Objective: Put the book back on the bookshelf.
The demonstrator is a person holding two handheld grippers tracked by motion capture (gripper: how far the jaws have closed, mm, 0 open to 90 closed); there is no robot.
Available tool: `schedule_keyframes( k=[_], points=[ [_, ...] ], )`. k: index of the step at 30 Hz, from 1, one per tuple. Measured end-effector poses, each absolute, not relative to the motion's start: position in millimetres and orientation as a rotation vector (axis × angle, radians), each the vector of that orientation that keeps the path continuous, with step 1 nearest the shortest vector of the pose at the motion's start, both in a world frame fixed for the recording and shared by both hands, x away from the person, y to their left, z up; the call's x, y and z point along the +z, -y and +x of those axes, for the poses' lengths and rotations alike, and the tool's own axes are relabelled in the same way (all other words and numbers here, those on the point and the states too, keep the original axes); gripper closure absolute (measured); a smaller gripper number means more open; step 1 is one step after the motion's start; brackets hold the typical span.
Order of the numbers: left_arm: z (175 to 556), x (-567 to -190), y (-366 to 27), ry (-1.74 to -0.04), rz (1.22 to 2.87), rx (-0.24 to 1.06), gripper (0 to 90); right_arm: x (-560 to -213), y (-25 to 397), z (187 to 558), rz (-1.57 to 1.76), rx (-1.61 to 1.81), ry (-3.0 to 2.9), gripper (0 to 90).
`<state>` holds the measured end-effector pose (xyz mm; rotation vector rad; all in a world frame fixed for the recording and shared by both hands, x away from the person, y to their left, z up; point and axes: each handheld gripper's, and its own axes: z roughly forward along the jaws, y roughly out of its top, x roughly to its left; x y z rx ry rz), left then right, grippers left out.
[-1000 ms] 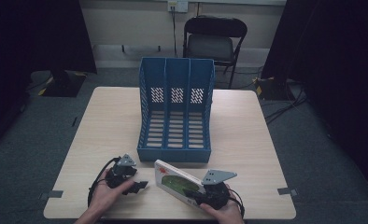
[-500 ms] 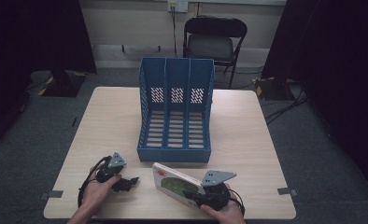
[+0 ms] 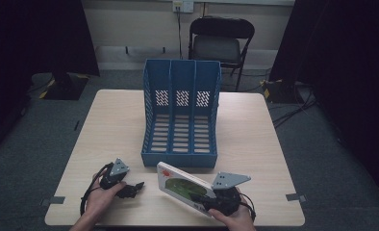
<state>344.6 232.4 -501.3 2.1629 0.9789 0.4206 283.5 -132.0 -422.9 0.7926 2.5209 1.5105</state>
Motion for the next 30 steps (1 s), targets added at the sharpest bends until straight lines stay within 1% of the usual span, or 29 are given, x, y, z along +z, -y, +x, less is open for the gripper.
schedule_keyframes(
  k=[9,19,20,30],
  points=[
    [345,-501,-233,-0.975,2.169,0.426,10.2,-400,131,281,0.713,1.541,-2.487,76.5],
    [345,-501,-232,-0.979,2.165,0.420,10.2,-380,127,289,0.682,1.579,-2.433,76.5],
    [345,-501,-232,-0.980,2.160,0.420,10.2,-374,125,291,0.674,1.569,-2.419,76.5],
    [345,-501,-232,-0.979,2.163,0.420,10.2,-353,133,306,0.794,1.530,-2.305,76.5]
  ],
)
